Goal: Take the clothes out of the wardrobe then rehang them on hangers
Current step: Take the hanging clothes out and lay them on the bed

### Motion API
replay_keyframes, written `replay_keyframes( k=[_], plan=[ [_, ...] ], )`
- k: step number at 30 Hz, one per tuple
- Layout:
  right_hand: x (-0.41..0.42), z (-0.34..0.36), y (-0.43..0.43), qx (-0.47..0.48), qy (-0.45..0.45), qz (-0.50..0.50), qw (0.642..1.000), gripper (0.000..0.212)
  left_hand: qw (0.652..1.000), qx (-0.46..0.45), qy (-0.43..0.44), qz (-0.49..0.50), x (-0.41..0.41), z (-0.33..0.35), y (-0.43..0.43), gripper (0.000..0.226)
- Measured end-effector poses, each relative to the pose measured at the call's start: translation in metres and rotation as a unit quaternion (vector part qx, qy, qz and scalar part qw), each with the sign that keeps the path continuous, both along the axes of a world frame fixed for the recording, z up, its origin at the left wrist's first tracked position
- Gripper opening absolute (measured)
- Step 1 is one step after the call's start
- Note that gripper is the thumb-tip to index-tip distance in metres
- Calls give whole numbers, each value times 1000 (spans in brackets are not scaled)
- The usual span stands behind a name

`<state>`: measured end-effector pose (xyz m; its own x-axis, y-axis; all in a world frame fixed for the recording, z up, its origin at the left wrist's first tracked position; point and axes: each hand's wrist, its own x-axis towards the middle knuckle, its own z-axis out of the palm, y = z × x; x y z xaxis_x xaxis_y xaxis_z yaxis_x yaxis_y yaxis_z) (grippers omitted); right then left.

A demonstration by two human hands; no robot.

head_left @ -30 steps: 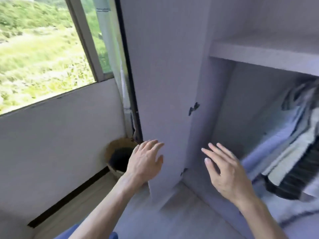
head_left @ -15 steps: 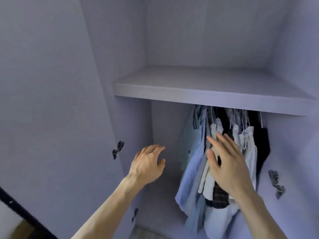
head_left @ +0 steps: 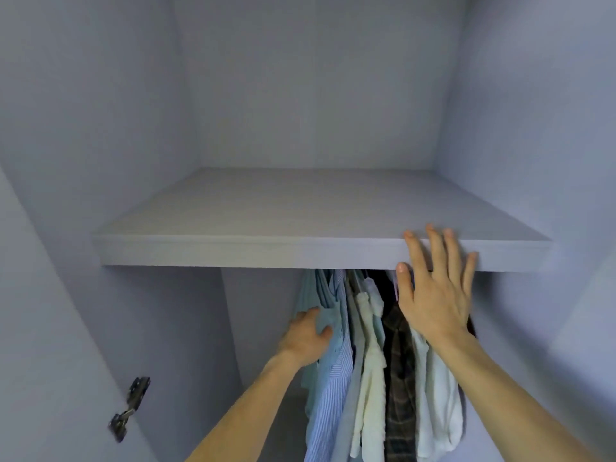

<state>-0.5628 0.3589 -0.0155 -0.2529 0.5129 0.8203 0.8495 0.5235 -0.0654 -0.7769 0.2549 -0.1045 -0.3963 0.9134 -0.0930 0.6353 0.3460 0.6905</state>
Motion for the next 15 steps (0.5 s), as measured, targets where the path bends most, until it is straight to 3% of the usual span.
replay_keyframes(
  k=[4, 11, 15],
  plan=[
    [-6, -15, 28, 66, 20, 1, 998, 55, 996, 9, -76, 48, 9, -18, 45, 60],
    [-17, -26, 55, 158, 60, 8, 986, 53, 992, 85, -55, 80, 14, -31, 70, 50],
    [-20, -27, 58, 182, 71, 14, 981, 55, 979, 139, -75, 131, 11, -30, 66, 27]
  ],
)
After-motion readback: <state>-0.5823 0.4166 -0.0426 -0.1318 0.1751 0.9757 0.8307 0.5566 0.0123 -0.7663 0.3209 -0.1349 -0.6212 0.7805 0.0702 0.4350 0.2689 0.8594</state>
